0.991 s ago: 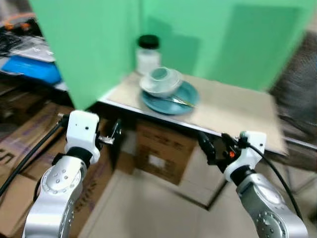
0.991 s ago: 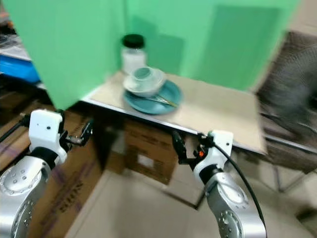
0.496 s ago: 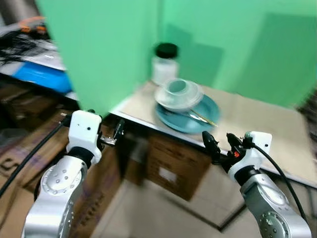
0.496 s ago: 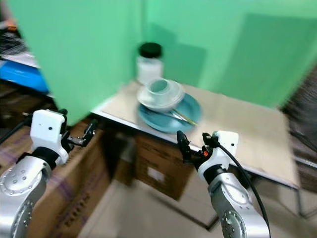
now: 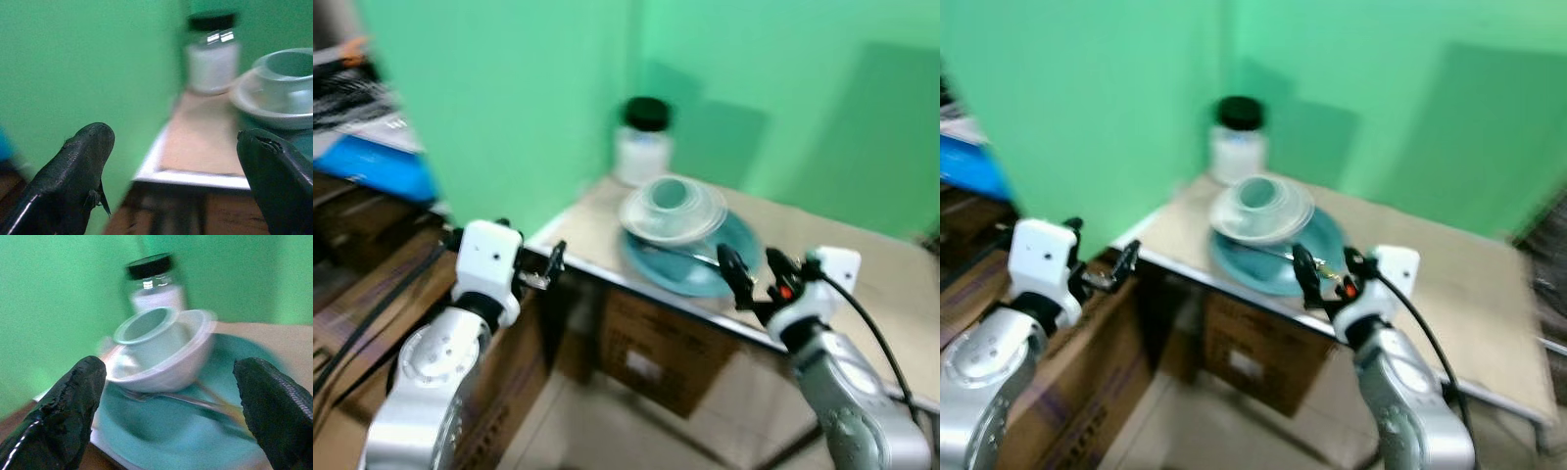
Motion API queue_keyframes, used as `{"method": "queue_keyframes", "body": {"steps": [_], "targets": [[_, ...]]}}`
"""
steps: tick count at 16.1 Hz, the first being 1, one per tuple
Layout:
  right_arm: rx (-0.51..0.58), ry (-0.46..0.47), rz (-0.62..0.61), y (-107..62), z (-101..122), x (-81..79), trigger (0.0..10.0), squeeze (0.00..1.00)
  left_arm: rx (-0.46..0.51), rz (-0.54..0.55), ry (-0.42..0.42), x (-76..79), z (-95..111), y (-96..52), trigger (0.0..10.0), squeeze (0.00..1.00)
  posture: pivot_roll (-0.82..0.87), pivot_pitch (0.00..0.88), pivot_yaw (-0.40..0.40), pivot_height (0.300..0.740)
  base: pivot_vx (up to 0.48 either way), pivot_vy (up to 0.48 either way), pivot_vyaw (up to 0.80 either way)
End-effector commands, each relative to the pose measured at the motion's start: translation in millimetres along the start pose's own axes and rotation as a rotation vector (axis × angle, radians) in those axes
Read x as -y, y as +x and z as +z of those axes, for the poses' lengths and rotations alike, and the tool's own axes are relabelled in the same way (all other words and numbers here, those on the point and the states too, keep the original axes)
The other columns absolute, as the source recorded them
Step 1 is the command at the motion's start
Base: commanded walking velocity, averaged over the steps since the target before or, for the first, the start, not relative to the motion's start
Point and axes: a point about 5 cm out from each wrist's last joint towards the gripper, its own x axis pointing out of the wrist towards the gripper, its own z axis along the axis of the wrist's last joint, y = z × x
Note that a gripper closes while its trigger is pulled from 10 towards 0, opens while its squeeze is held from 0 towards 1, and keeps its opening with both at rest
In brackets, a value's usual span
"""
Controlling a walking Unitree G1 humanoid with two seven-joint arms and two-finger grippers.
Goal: Setting the table
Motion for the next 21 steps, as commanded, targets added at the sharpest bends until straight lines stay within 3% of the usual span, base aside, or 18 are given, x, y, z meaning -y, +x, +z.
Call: {"method": "queue_keyframes", "body": {"steps": [1,13,21], "targets": [[0.028,-0.020,0.001,-0.2,7,3.1,10.0,0.00,0.018,-0.016,0.000,2.6,4,2.1,10.0,0.00,0.11,0.000,-0.070,0.740,0.337,0.000,0.00],[0.090,0.013,-0.043,-6.6,25,17.9,10.0,0.00,0.078,-0.093,-0.007,15.3,9,22.6,10.0,0.00,0.04,0.000,-0.051,0.740,0.298,0.000,-0.49],[-0.009,0.118,0.174,15.2,30,13.0,10.0,0.00,0.126,0.022,-0.052,-10.2,18,21.3,10.0,0.00,0.07,0.000,-0.109,0.740,0.000,0.000,0.00]]}}
